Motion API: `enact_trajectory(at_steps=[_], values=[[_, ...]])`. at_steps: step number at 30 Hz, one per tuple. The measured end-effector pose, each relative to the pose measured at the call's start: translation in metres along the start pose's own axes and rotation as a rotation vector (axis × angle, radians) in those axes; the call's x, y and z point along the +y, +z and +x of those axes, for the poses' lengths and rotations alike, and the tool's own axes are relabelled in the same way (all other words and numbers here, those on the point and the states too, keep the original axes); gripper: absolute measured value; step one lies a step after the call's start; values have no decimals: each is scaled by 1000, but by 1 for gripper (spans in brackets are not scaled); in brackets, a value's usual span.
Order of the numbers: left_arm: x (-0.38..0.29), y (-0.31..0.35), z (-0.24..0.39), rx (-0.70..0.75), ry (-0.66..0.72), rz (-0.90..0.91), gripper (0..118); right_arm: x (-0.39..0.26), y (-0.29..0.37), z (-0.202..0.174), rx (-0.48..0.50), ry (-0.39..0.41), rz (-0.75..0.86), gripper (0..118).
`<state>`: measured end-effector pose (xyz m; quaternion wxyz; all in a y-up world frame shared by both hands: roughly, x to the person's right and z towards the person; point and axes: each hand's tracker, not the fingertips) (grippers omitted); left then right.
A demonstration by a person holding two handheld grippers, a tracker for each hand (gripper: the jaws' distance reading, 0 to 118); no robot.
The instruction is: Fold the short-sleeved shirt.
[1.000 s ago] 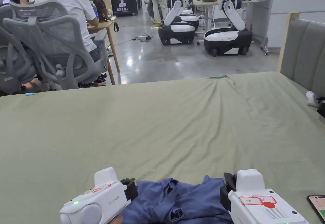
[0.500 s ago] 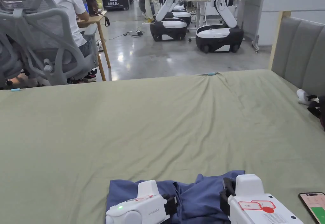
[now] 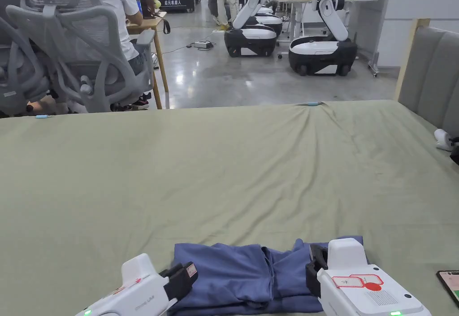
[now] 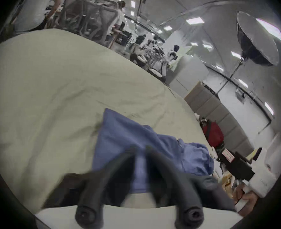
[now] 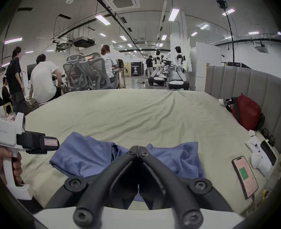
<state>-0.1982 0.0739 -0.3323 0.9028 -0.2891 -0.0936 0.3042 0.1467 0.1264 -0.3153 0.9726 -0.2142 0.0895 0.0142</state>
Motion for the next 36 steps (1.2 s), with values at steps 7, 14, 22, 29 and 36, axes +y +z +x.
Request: enact_trajectory(at_steps=[7, 14, 22, 29, 36], values=[[-11, -29, -58, -146, 395, -49, 118, 1, -1, 2, -14, 13, -8, 0], [-14, -74, -42, -186, 561, -65, 13, -2, -1, 12, -38, 20, -20, 0], [21, -18, -53, 57, 307, 110, 11, 4, -1, 12, -52, 21, -17, 0], [56, 37, -44, 310, -28, 193, 11, 8, 0, 9, -36, 9, -2, 0], [22, -3, 88, 277, -511, 161, 11, 8, 18, 29, -64, -5, 15, 0]])
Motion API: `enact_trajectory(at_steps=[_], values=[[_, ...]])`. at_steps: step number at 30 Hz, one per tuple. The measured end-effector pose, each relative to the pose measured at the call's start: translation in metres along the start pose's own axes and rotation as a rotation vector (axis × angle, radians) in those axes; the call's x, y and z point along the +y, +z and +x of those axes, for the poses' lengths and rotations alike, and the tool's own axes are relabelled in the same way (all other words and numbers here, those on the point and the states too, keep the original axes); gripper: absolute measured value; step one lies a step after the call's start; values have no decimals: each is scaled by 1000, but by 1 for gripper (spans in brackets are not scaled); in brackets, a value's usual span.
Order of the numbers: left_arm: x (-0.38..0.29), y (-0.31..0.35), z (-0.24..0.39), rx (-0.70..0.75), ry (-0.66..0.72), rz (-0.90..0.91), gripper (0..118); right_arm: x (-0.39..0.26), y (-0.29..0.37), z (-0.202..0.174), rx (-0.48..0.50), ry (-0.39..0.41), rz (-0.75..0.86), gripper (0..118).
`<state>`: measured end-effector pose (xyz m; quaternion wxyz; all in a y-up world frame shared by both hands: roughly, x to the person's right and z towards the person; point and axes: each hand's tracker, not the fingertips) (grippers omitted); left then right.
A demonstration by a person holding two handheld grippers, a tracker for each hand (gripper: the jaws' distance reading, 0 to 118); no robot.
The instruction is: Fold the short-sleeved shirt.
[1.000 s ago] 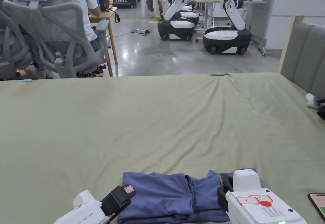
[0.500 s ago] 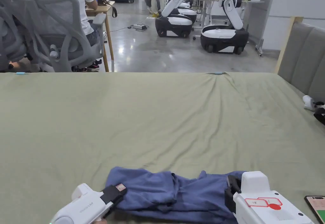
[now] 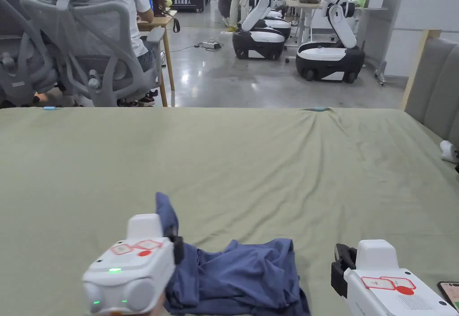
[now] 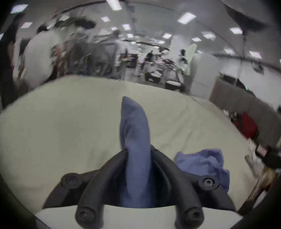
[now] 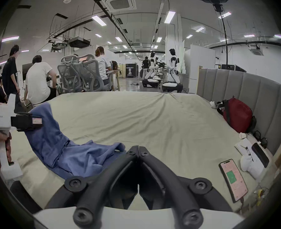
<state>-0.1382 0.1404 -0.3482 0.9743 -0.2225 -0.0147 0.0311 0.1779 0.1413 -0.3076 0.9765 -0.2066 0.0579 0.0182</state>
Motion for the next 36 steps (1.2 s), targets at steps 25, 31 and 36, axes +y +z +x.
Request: enact_trajectory(at_steps=[25, 31, 36], values=[[-6, -31, 60, -274, 262, -208, 80, -10, 6, 62, 5, -50, -1, 0], [-34, -51, 92, -412, 258, -318, 0, -10, 6, 60, 16, -43, -13, 0], [-62, -71, 133, -429, 192, -381, 0, -8, 7, 62, 7, -32, -37, 0]])
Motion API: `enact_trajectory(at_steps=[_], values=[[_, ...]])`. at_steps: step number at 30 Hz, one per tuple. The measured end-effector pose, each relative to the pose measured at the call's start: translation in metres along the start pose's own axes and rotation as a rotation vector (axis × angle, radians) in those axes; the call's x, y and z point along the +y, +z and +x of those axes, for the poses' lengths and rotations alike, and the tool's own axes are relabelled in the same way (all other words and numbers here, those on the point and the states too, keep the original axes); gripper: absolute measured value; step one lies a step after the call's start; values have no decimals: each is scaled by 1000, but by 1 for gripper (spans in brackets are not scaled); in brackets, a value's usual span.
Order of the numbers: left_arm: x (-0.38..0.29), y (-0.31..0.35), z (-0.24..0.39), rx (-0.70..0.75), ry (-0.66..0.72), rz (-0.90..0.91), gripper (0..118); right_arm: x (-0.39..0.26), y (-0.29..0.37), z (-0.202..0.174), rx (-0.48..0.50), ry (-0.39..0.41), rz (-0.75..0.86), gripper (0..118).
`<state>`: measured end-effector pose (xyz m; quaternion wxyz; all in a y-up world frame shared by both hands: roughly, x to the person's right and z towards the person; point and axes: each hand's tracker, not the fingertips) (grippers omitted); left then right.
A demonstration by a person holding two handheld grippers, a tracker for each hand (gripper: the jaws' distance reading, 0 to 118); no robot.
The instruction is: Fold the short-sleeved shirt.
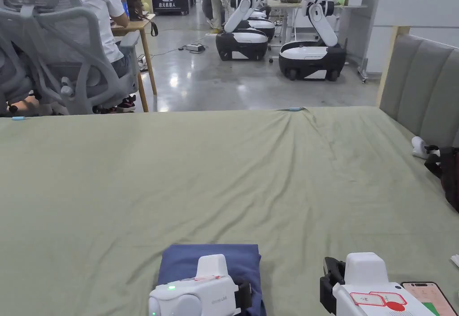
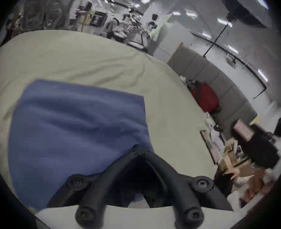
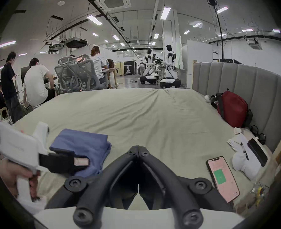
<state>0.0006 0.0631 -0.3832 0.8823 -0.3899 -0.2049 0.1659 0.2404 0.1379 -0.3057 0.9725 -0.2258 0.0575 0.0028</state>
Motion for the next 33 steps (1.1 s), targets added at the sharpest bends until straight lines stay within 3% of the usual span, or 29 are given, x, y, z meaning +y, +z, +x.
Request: enact_trajectory(at_steps=[4, 9, 12, 13, 15, 17, 21, 25, 27, 28, 29, 31, 33], values=[[5, 10, -8, -26, 57, 22, 0, 5, -3, -12, 25, 35, -17, 0], [24, 68, -33, -18, 56, 154, 0, 11, -41, -51, 156, 30, -83, 0], [31, 102, -69, 49, 76, 214, 5, 8, -72, -80, 287, -78, -162, 0], [31, 109, -85, 60, 108, 217, 18, 5, -83, -86, 336, -139, -185, 0], [27, 117, -116, 74, 199, 212, 70, -1, -101, -93, 364, -211, -229, 0], [20, 117, -142, 54, 297, 203, 101, -8, -116, -94, 370, -236, -265, 0], [0, 91, -184, -209, 543, 132, 102, -27, -129, -84, 275, -227, -366, 0], [-7, 60, -180, -381, 573, 130, 95, -26, -123, -89, 130, -15, -319, 0], [0, 44, -167, -392, 586, 99, 82, -22, -123, -96, 123, 26, -326, 0], [3, 37, -160, -356, 564, 76, 65, -19, -122, -101, 113, 36, -327, 0], [7, 34, -154, -298, 518, 60, 31, -18, -120, -106, 98, 52, -324, 0], [14, 32, -150, -211, 468, 51, 30, -13, -115, -117, 79, 99, -305, 0], [17, 41, -152, -234, 480, 56, 30, -7, -107, -128, 91, 115, -281, 0]])
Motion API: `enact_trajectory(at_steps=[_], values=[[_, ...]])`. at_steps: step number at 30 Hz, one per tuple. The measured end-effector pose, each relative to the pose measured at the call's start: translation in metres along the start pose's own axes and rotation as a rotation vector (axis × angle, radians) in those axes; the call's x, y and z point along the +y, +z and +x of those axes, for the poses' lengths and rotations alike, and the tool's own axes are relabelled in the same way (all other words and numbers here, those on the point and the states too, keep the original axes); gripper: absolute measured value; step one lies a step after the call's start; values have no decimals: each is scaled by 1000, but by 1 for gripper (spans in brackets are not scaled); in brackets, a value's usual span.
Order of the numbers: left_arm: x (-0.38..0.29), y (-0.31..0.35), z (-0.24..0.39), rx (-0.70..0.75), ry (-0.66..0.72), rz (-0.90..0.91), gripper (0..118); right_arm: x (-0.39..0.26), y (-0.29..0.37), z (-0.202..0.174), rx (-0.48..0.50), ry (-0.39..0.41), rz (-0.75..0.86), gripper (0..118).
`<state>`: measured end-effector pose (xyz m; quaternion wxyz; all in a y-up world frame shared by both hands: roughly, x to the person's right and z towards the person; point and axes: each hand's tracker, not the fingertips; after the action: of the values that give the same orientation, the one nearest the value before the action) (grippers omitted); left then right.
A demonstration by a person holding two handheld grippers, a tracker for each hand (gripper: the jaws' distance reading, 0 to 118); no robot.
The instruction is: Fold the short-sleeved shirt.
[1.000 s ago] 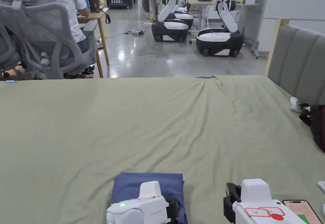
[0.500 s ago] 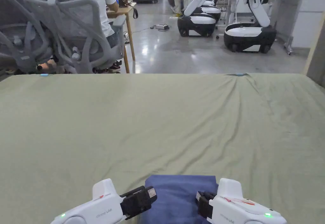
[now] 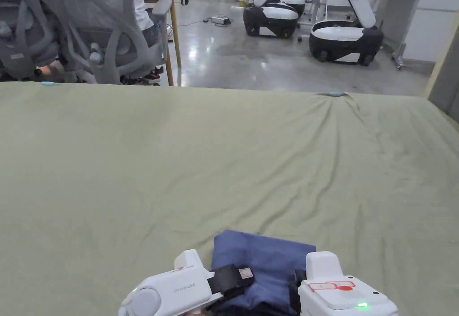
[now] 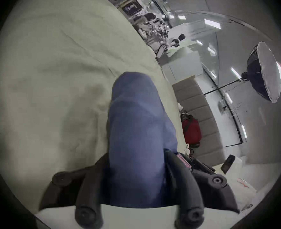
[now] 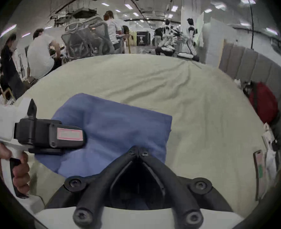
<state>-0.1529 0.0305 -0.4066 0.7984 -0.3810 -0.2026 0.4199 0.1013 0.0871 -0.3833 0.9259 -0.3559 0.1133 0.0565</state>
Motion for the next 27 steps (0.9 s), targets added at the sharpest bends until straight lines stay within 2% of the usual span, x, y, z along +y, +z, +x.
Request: enact_trajectory(at_steps=[4, 11, 19, 23, 27], values=[[13, 35, 2, 49, -107, 31, 28, 17, 18, -35, 14, 31, 57, 0], [63, 134, -51, 122, -124, 67, 28, 43, 25, -130, 31, 121, 118, 0], [134, 254, -124, 264, -124, 104, 28, 60, 10, -238, 135, 183, 126, 0], [173, 301, -149, 382, -212, 76, 28, 64, 5, -271, 171, 231, 118, 0], [201, 322, -177, 392, -176, 39, 28, 64, 2, -283, 174, 239, 117, 0]])
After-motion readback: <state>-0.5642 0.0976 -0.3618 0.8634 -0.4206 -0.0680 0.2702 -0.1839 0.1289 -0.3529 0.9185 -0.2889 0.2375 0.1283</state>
